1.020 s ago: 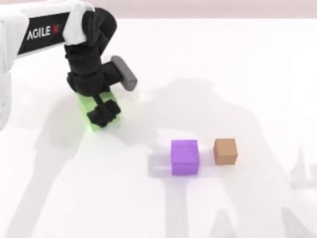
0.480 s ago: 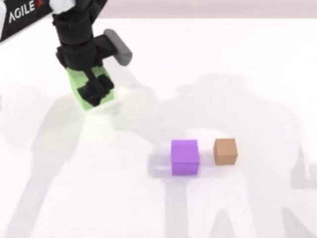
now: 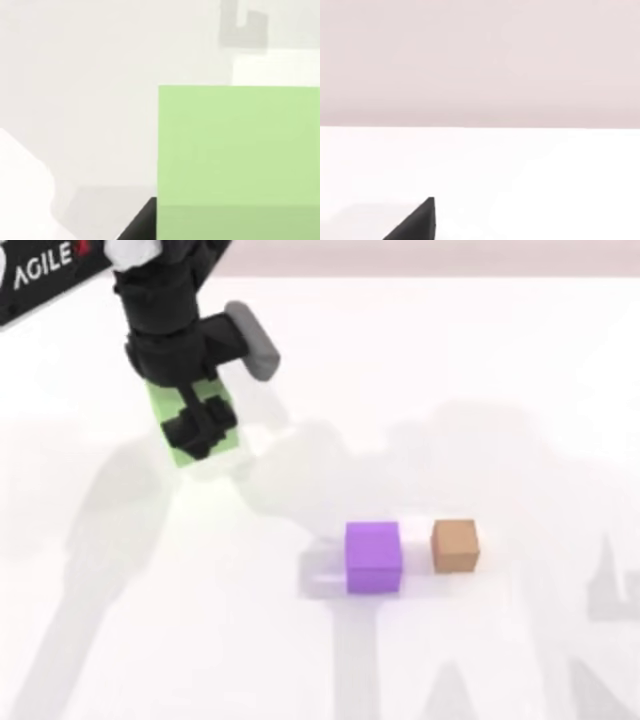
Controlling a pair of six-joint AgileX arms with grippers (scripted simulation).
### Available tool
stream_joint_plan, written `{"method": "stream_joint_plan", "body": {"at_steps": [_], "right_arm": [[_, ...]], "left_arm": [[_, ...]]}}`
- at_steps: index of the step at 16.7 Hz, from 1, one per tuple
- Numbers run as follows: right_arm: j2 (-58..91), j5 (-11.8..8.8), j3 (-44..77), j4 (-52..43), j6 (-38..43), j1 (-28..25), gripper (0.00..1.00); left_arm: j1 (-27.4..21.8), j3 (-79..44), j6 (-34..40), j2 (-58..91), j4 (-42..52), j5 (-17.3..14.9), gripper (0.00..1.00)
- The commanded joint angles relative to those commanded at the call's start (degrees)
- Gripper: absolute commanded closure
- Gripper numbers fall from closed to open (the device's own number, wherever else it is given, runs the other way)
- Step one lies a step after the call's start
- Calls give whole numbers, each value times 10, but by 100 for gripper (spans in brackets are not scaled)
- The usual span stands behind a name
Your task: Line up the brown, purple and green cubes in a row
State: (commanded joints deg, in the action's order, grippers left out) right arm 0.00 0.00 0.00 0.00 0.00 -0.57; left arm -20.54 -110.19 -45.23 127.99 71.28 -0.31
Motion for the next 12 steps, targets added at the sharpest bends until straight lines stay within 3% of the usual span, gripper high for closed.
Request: {"method": "stream_joint_plan", "body": {"at_steps": [8,12], "right_arm": [[0,0,0,0,0,0,0],[0,0,0,0,0,0,0]], "left_arm": [[-107,212,-117,-155,-46,2,100],[-114,222,-125,-164,-49,2,100]]}}
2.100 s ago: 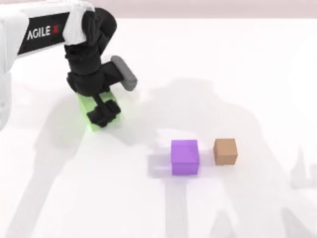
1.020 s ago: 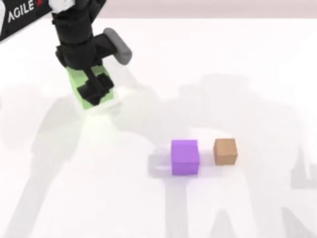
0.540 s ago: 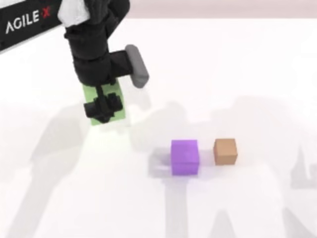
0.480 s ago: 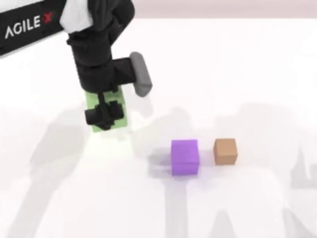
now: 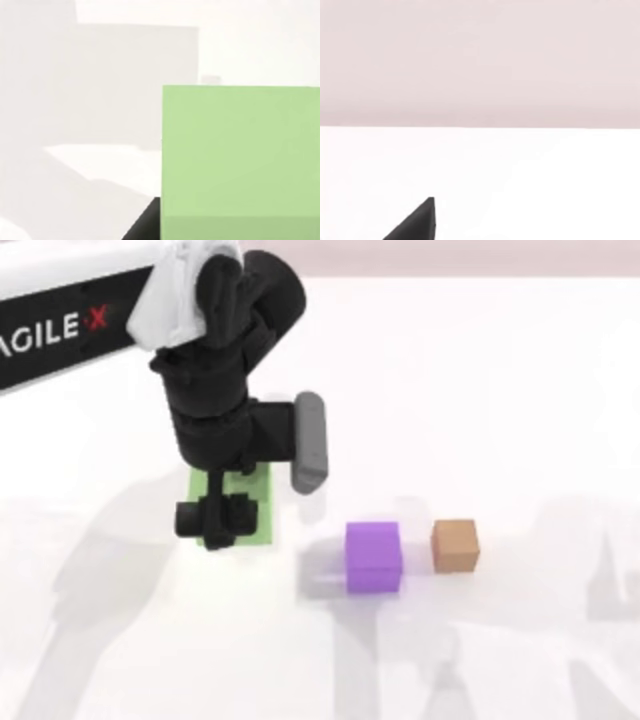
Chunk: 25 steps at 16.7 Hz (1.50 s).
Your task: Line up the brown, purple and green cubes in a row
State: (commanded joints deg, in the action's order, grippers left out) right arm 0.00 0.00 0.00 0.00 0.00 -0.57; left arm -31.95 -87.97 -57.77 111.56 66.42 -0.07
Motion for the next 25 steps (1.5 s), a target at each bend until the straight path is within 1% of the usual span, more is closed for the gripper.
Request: {"method": "stream_joint_plan", "body": {"at_steps": [2,4,10,14,25], "right_arm": [[0,0,0,0,0,0,0],[0,0,0,0,0,0,0],[0,0,0,0,0,0,0],[0,0,0,0,0,0,0],[0,0,0,0,0,0,0]], "left_arm": [[2,0,0,3,-1,0,100],[2,15,1,9,-22,0,100],[-3,89,3,47,-137,0,100],[-3,94,3,50,-144,0,100],[-3,94,3,50,-144,0,17]]}}
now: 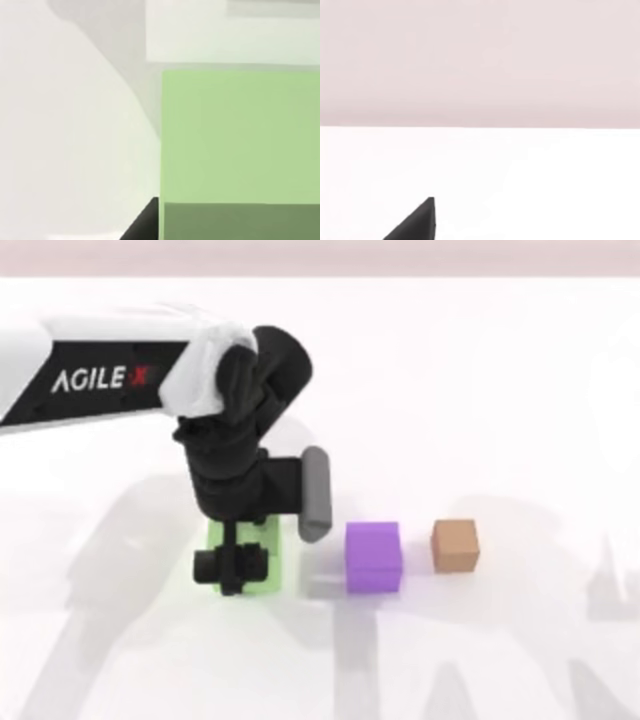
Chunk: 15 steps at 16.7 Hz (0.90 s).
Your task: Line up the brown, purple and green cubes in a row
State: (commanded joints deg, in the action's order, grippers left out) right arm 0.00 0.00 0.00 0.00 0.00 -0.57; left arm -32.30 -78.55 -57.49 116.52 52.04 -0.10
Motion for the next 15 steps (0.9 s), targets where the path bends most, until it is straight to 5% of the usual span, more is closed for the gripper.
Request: {"method": "stream_joint_plan", "body": {"at_steps": [3,15], "right_arm": [[0,0,0,0,0,0,0],[0,0,0,0,0,0,0]], "left_arm": [[0,0,0,0,0,0,0],[4,-32,0,-11,42,1,0]]}}
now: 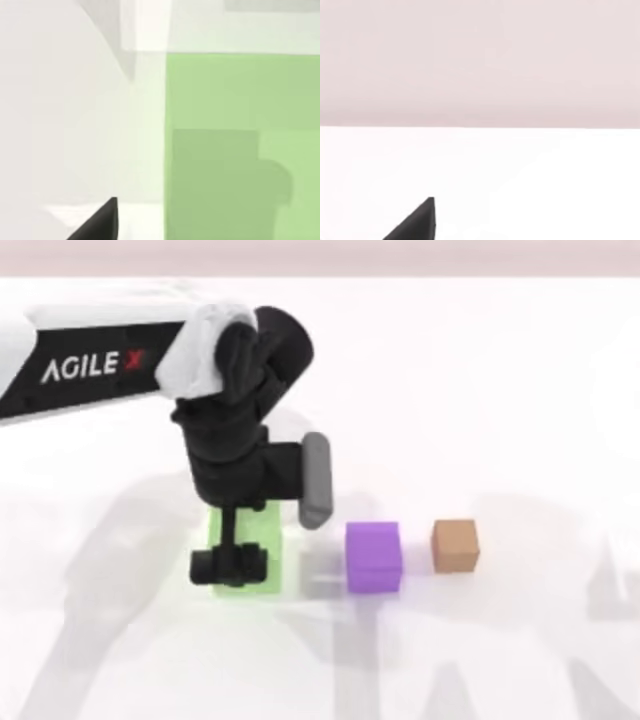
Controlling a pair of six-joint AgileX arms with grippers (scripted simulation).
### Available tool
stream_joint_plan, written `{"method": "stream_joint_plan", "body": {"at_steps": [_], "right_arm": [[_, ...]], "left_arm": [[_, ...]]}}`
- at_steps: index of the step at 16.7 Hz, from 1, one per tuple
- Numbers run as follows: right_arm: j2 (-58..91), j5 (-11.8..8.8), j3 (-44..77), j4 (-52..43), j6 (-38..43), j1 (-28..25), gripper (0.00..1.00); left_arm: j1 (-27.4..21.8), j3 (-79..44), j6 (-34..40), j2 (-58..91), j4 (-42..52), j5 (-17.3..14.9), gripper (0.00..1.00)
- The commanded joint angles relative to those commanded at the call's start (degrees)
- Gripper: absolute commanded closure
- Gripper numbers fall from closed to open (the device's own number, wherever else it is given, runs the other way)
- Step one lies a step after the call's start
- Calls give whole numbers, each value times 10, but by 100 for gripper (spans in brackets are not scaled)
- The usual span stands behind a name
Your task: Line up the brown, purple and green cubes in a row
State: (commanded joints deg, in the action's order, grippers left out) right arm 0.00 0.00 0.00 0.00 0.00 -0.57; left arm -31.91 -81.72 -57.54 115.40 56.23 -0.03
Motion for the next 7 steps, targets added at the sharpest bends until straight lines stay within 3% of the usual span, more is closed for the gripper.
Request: {"method": "stream_joint_plan", "body": {"at_steps": [7], "right_arm": [[0,0,0,0,0,0,0]], "left_arm": [[8,-70,2,-34,104,0,0]]}}
